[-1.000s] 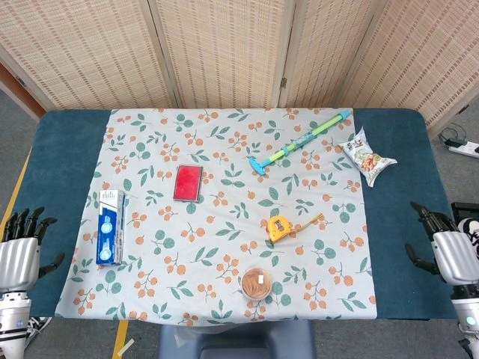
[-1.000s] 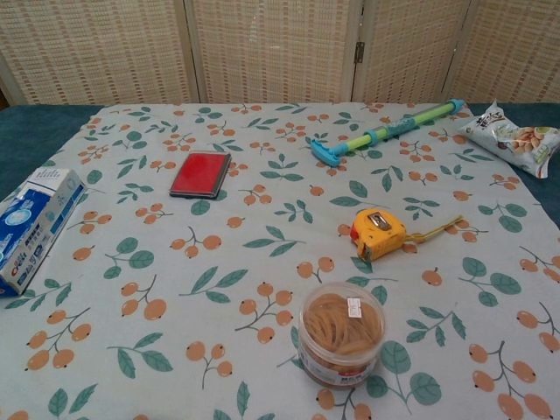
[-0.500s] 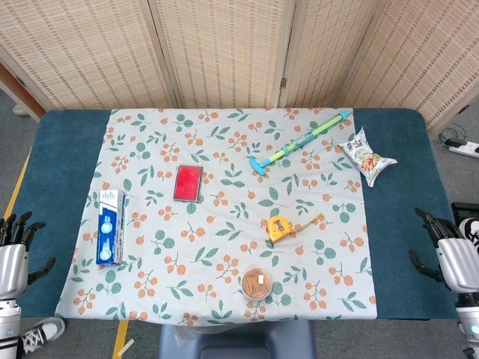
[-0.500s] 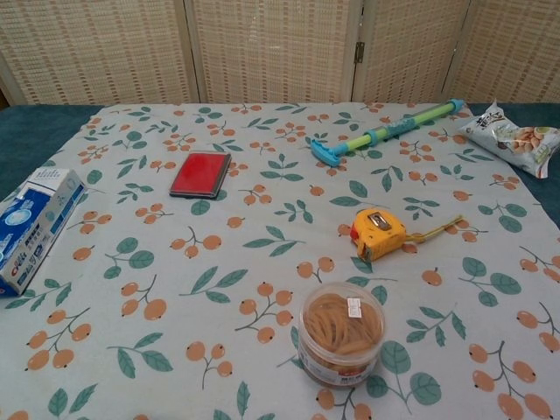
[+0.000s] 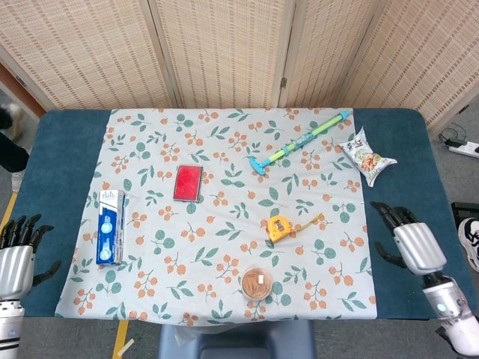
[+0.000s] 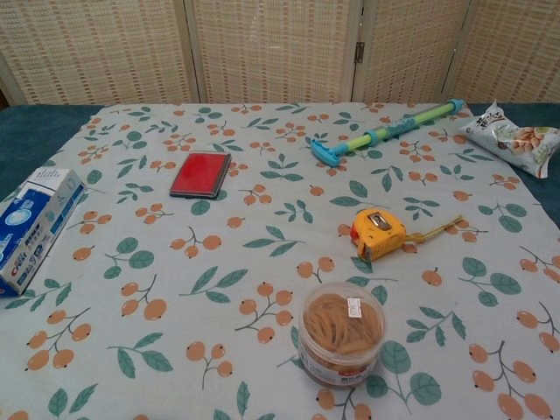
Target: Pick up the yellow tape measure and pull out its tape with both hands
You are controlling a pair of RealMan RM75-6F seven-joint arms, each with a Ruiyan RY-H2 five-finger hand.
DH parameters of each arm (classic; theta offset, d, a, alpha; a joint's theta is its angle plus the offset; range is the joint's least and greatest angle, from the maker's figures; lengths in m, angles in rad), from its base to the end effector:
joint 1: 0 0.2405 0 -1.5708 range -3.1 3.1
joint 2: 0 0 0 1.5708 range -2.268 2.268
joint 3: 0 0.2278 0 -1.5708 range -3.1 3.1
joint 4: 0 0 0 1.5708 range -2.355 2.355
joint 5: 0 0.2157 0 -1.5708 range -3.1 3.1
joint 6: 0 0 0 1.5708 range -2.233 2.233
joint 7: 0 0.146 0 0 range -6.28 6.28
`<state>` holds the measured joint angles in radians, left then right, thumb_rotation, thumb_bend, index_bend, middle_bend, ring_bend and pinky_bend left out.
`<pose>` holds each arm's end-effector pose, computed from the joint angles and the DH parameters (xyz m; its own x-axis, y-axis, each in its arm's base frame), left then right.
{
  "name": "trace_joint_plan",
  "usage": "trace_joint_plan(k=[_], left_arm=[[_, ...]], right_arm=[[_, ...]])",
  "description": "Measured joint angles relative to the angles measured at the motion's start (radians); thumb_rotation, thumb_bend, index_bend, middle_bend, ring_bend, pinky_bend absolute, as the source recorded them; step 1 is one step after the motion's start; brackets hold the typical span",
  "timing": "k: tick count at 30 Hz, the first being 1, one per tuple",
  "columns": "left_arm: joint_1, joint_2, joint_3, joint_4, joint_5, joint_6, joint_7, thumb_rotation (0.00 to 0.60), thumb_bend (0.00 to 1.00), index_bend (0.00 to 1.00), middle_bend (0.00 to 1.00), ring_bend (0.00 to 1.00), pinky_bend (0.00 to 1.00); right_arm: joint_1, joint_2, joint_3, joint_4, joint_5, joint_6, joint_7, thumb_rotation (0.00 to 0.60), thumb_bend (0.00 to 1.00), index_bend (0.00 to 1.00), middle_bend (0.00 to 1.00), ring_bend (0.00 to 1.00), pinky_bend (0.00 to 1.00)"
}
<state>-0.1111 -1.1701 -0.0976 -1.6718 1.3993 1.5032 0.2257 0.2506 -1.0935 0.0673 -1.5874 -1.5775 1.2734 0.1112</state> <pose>-0.2741 0.1966 0.1351 0.4868 -0.0480 0.8722 0.8728 0.0665 -0.4835 -0.2632 -0.2291 0.1221 0.3788 -0.1379 0.9151 -0.9133 -0.2157 0.3456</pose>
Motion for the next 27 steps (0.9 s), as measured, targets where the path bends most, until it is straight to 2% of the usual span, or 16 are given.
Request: trace_joint_plan(k=[6,14,16,22,27], left_arm=[[0.005,0.007,0.006,-0.006,0.006,0.006,0.001,0.6,0.28,0.3,0.14,0.05,0.0],[0.026,0.018,0.012,-0.013,0.001,0.024,-0.006,0.6,0.28,0.3,0.14,0.05,0.0],[0.029,0.019,0.013,-0.015,0.0,0.027,-0.008,0.6,0.28,0.3,0.14,0.05,0.0],[0.034,0.021,0.016,-0.016,0.001,0.029,-0.011,0.6,0.28,0.3,0.13,0.05,0.0],[0.039,0.024,0.017,-0.015,-0.004,0.029,-0.016,0.6,0.28,0.3,0.13,0.05,0.0]], right_arm=[[0.133,-0.039,0.032,-0.03,0.055,-0.191,-0.103,0.6,0.43,0.0,0.09,0.21,0.16],[0.357,-0.228,0.055,0.083,0.082,-0.45,-0.225,0.6,0.4,0.0,0.05,0.17,0.16],[0.393,-0.269,0.057,0.121,0.088,-0.485,-0.246,0.6,0.37,0.0,0.04,0.16,0.16],[0.471,-0.372,0.056,0.243,0.106,-0.55,-0.286,0.6,0.37,0.0,0.04,0.16,0.16],[0.499,-0.413,0.041,0.309,0.115,-0.579,-0.288,0.6,0.37,0.0,0.06,0.17,0.16]])
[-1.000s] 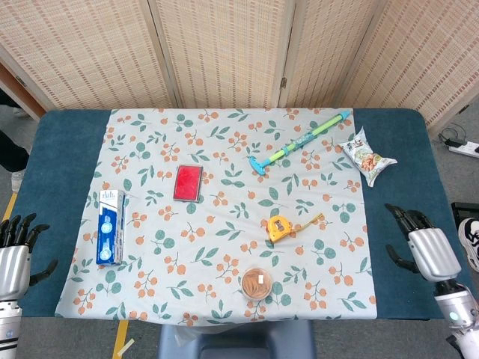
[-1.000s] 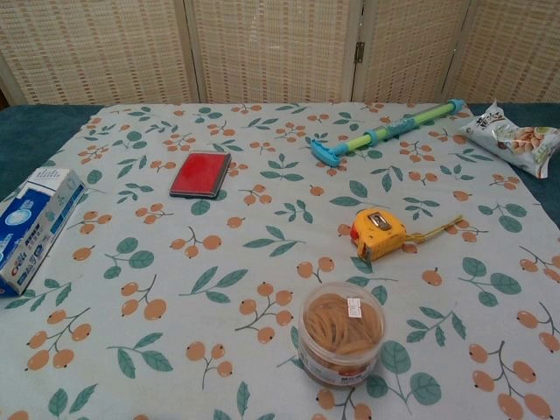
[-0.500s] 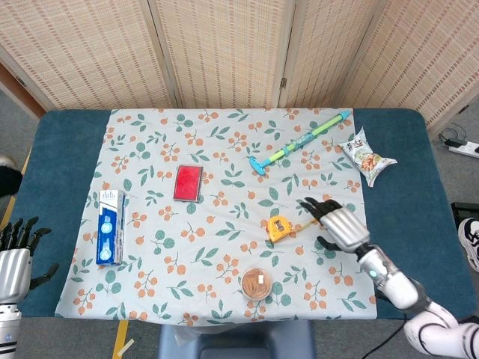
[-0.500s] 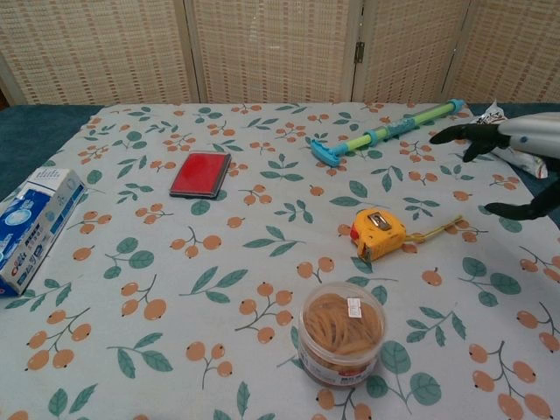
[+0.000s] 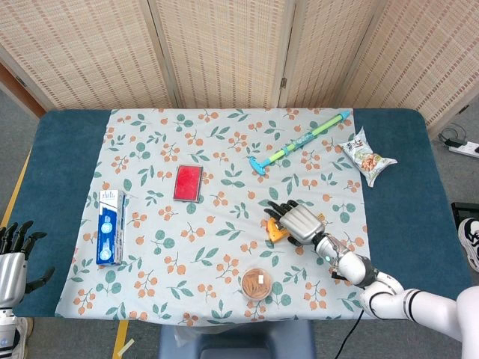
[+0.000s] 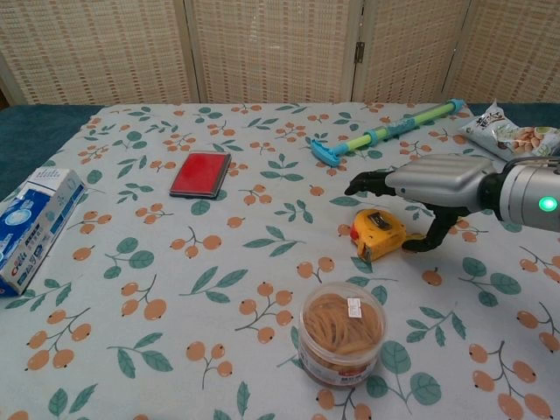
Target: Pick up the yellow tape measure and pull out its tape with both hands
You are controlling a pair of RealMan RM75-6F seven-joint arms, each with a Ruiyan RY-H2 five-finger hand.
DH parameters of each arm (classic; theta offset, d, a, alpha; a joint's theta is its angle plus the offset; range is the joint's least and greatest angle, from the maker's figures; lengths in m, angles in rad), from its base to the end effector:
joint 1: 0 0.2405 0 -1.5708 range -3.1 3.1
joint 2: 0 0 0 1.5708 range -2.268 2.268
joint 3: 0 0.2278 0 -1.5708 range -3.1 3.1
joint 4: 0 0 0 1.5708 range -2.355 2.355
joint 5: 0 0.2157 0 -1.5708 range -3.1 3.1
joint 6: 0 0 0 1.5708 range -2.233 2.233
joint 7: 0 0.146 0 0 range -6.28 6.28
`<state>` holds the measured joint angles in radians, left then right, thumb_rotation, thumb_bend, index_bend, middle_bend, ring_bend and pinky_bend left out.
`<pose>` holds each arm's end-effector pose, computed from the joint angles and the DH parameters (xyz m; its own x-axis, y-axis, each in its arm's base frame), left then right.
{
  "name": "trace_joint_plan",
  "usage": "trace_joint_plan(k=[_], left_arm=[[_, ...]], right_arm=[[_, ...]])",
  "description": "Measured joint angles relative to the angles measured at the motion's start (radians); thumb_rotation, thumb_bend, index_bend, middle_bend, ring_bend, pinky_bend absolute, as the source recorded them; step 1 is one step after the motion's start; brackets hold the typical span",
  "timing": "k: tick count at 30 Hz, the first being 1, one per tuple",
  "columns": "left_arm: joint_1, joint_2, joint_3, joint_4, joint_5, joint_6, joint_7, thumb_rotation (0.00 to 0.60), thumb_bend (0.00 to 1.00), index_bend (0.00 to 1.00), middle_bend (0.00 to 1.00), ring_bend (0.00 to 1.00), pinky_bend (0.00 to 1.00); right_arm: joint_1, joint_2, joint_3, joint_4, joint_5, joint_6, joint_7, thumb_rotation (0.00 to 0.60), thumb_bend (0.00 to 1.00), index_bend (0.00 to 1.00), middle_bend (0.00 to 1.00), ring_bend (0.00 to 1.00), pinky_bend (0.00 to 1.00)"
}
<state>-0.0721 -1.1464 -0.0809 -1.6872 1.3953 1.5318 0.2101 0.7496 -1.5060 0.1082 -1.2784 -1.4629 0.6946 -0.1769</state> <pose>-0.2815 0.1819 0.1423 0.4850 -0.0416 0.8735 0.8714 0.1074 -0.4787 -0.1708 -0.3311 -0.0366 0.7089 -0.3021 0.6373 -0.6620 -0.5967 0.4536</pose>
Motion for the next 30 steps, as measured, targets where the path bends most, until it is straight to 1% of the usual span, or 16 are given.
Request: trace_joint_plan(k=[6,10,12,16,18,21,26,30], left_arm=[[0.001,0.0,-0.002,0.002,-0.005,-0.003,0.0,0.6,0.28,0.3,0.13,0.05,0.0],[0.004,0.001,-0.006,0.002,-0.004,0.006,-0.002,0.6,0.28,0.3,0.13,0.05,0.0],[0.005,0.0,-0.007,0.004,-0.005,0.008,-0.002,0.6,0.28,0.3,0.13,0.05,0.0],[0.006,-0.002,-0.007,0.006,-0.008,0.004,-0.003,0.6,0.28,0.3,0.12,0.05,0.0],[0.006,-0.003,-0.008,0.007,-0.007,0.005,-0.004,0.6,0.28,0.29,0.12,0.05,0.0],[0.002,-0.004,-0.012,0.008,-0.002,0.006,-0.005,0.6,0.28,0.29,0.12,0.05,0.0],[-0.019,0.001,-0.024,-0.007,0.012,-0.009,-0.027,0.6,0.28,0.3,0.12,0.05,0.0],[-0.063,0.0,-0.043,-0.028,0.041,-0.038,-0.054,0.6,0.28,0.3,0.12,0.05,0.0]], right_arm=[[0.025,-0.033,-0.014,0.055,0.003,-0.014,0.041,0.6,0.37,0.0,0.11,0.2,0.16],[0.044,-0.05,-0.022,0.079,-0.003,-0.019,0.068,0.6,0.37,0.06,0.16,0.22,0.18],[0.05,-0.055,-0.024,0.088,-0.002,-0.021,0.077,0.6,0.37,0.12,0.2,0.24,0.19],[0.056,-0.066,-0.027,0.103,0.006,-0.024,0.1,0.6,0.37,0.26,0.28,0.28,0.21],[0.056,-0.071,-0.028,0.11,0.008,-0.017,0.11,0.6,0.37,0.37,0.35,0.32,0.23],[0.054,-0.073,-0.028,0.115,0.01,0.002,0.123,0.6,0.37,0.49,0.42,0.35,0.24],[0.04,-0.054,-0.018,0.092,0.014,0.055,0.167,0.6,0.37,0.58,0.47,0.39,0.26],[0.019,-0.025,-0.002,0.05,0.019,0.117,0.22,0.6,0.37,0.62,0.5,0.42,0.28]])
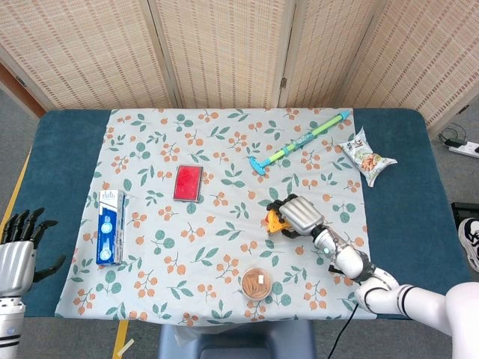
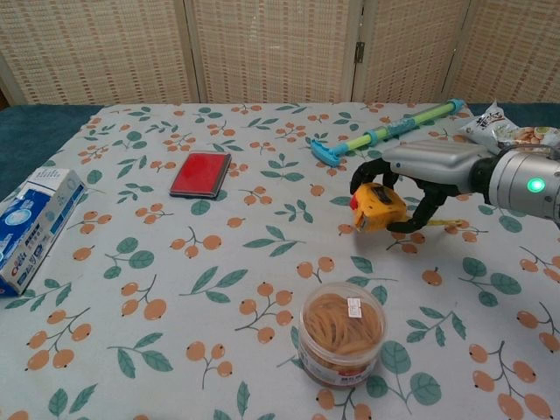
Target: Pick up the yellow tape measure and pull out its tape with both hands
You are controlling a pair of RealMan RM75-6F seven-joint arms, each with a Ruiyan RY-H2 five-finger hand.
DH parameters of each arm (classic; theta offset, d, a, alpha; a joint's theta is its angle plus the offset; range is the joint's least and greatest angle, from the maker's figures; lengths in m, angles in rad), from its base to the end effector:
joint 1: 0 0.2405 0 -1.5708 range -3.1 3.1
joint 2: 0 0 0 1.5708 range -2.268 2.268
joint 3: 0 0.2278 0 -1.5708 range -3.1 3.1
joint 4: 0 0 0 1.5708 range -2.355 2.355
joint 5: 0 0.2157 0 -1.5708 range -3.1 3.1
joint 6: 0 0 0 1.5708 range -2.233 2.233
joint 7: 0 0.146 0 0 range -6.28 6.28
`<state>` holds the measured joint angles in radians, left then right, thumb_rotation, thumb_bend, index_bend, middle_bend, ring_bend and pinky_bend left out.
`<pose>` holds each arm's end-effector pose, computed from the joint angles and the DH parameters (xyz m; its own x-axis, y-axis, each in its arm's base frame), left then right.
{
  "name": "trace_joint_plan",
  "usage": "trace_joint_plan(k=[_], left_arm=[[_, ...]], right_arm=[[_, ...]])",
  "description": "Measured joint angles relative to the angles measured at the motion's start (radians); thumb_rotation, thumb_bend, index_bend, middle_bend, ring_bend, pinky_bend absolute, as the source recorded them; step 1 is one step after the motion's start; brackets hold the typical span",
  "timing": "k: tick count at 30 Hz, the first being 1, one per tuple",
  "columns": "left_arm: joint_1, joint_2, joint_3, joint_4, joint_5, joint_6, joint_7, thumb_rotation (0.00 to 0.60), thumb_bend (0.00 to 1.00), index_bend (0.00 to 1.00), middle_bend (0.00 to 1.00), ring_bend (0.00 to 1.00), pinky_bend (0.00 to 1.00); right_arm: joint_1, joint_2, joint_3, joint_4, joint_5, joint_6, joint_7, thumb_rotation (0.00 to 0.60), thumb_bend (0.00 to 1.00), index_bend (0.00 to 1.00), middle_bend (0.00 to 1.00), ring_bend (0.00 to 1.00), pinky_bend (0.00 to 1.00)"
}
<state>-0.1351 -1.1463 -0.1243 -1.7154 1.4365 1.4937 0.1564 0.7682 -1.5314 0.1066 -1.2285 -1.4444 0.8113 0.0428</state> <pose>-0.2553 0.2076 0.1395 0.4049 -0.0832 0.9106 0.9137 -0.0021 -0.4064 -0.1627 -0.3458 -0.0262 0.5239 -0.3225 0.7884 -0.7974 -0.5112 0.3208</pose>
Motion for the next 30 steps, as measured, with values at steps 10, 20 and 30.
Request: trace_joint_plan(k=[10,20,30], left_arm=[[-0.195,-0.09,-0.082,-0.033,0.042,-0.148,-0.019,0.6,0.28,0.26,0.12,0.06,0.0],[-0.39,-0.269,-0.168,0.018,-0.016,-0.278,0.045,0.6,0.27,0.1,0.08,0.04,0.0],[-0.495,-0.376,-0.189,0.047,-0.077,-0.336,0.101,0.6,0.27,0.07,0.06,0.03,0.0]], right_arm=[[-0.052,-0.012,0.071,-0.06,0.037,0.143,0.223,0.6,0.37,0.65,0.56,0.48,0.3],[-0.044,-0.201,0.145,0.034,0.055,0.25,0.379,0.6,0.37,0.67,0.57,0.48,0.3],[0.015,-0.348,0.178,0.203,0.045,0.258,0.549,0.6,0.37,0.67,0.56,0.48,0.3]])
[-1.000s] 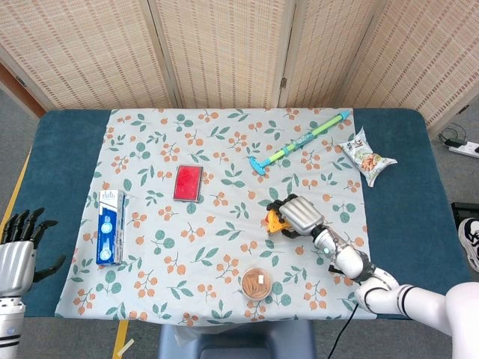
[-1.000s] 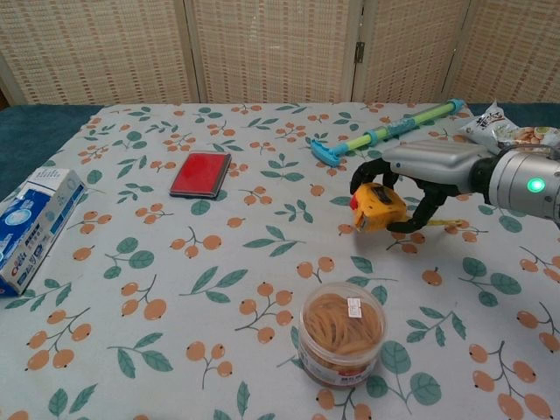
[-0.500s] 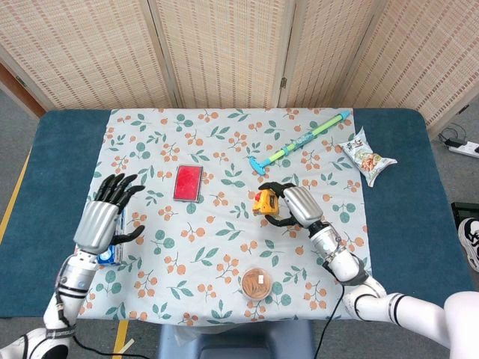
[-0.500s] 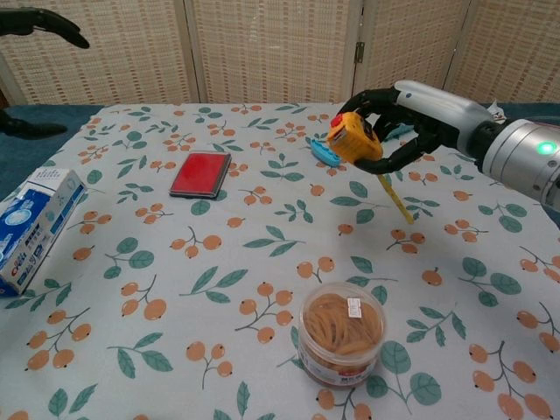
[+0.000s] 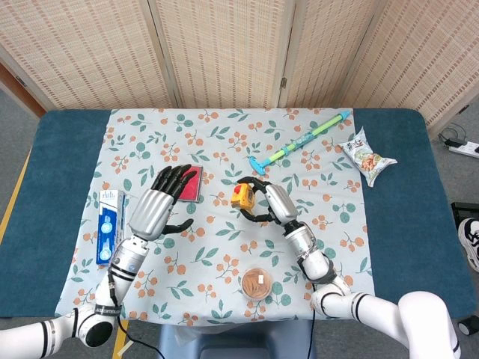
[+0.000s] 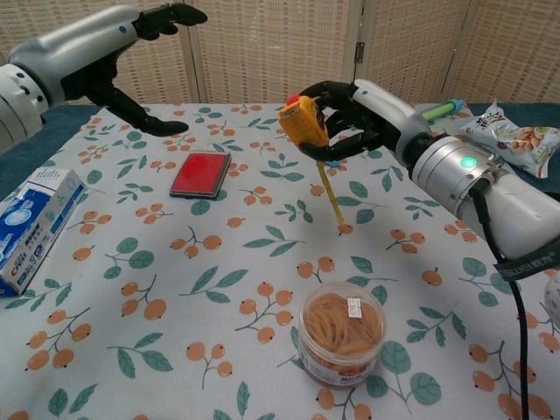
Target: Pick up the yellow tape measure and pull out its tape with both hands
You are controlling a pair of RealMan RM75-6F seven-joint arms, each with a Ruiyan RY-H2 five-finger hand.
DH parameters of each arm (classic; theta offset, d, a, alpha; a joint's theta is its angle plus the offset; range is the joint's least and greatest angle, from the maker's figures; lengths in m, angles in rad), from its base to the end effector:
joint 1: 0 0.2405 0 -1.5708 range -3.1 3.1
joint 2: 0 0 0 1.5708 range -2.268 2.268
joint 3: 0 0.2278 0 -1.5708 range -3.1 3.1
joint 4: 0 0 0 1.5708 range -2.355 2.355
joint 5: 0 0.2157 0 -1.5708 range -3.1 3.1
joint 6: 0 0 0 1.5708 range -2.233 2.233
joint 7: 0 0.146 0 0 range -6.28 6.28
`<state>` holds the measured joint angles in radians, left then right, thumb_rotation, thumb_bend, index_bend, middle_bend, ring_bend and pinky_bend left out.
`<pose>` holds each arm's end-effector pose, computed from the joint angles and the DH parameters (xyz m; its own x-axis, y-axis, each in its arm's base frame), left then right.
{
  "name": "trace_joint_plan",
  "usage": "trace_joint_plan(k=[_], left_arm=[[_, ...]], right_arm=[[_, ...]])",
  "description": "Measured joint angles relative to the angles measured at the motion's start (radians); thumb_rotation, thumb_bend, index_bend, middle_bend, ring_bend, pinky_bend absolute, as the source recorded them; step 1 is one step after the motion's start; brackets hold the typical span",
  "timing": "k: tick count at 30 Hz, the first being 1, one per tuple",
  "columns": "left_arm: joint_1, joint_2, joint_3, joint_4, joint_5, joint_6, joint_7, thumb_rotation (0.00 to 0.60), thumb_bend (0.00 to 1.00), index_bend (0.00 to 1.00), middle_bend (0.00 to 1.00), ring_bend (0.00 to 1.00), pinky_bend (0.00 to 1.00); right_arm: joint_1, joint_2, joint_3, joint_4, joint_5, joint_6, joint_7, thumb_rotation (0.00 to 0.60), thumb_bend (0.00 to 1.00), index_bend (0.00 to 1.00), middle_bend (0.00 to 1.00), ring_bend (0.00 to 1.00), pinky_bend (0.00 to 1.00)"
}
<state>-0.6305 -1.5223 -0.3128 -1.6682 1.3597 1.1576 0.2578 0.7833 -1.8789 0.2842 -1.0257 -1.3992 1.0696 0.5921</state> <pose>-0.0701 0.3102 0.0297 0.1841 0.0338 0.9823 0.8734 -0.4640 -0.1477 -0.0945 -0.3572 -0.0587 -0.2994 -0.3281 0.8959 -0.8600 -0.3138 -0.4023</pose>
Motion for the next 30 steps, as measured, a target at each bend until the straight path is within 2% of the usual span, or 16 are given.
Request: trace_joint_plan(k=[10,30], left_arm=[[-0.076,-0.081,-0.024,0.056,-0.052,-0.018,0.029,0.6,0.27,0.07,0.06,0.03,0.0],[-0.154,-0.18,-0.028,0.151,-0.086,0.002,0.054,0.6,0.27,0.07,0.06,0.03,0.0]], right_arm=[[0.068,-0.099,0.029,0.112,0.007,-0.02,0.028,0.6,0.37,0.67,0.56,0.48,0.3],[0.107,-0.118,0.045,0.096,0.027,-0.044,-0.011,0.6,0.37,0.67,0.56,0.49,0.3]])
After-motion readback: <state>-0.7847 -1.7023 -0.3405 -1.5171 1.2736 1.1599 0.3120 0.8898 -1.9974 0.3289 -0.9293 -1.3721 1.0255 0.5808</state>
